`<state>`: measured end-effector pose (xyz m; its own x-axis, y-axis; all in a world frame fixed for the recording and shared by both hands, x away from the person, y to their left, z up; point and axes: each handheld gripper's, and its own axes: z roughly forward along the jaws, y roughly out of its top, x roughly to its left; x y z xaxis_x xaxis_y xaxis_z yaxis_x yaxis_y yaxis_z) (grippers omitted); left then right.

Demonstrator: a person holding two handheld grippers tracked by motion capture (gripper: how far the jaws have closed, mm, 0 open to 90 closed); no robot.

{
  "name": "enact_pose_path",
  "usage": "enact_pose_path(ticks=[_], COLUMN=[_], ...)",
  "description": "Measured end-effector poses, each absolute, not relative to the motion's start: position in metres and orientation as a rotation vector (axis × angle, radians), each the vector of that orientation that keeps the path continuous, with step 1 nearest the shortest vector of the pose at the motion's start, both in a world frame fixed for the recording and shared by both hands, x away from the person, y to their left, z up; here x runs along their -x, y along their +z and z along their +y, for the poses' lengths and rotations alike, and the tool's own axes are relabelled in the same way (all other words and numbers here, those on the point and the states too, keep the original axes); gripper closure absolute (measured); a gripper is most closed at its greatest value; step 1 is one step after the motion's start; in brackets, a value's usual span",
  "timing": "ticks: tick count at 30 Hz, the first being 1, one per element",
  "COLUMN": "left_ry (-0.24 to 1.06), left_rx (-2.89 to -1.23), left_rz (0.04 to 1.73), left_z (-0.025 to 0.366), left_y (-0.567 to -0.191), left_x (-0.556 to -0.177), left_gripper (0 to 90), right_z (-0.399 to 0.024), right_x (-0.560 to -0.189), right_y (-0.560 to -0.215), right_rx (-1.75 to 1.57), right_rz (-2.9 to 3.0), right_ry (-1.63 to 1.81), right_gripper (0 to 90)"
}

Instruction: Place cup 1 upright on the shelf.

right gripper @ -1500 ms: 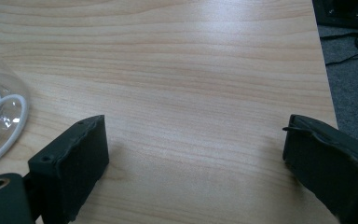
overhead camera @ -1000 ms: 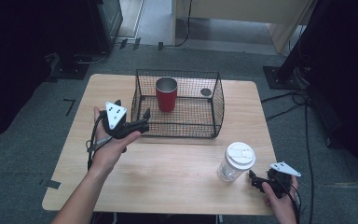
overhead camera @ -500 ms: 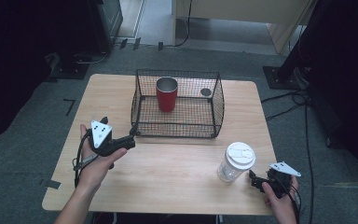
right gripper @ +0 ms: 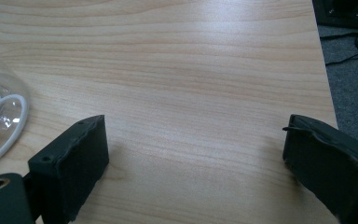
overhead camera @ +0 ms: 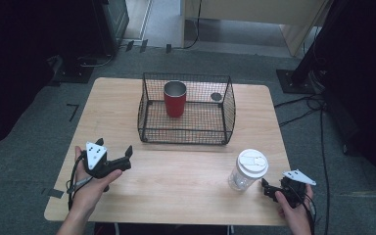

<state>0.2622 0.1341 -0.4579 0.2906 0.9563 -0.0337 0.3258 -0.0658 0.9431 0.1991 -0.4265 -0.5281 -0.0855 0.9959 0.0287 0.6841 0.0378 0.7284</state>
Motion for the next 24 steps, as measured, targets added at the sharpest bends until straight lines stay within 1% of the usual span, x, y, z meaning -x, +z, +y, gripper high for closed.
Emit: enact_pose_path(ticks=[8,10,17,24], left_ry=[0.811,0.807,0.797,0.784], left_rx=[-1.616,-1.626,-1.622,-1.634], left_rz=[1.242,1.258,1.310,1.337], left_z=[0.154,0.165,0.190,0.206], left_y=[-0.477,-0.483,-0.495,-0.505], left_x=[-0.249,-0.245,-0.233,-0.225], left_gripper=[0.0,0.0,0.0,0.0], right_z=[-0.426,-0.426,-0.426,-0.426], right_x=[-0.199,-0.199,-0.199,-0.199], right_y=[-0.528,-0.528,-0.528,-0.528], right_rx=[-1.693,-1.693,-1.693,-1.693], right_rz=[1.822,1.822,1.822,1.822], right_ry=[0.817,0.817,0.817,0.816], right_gripper=[6.5,6.5,6.5,6.5])
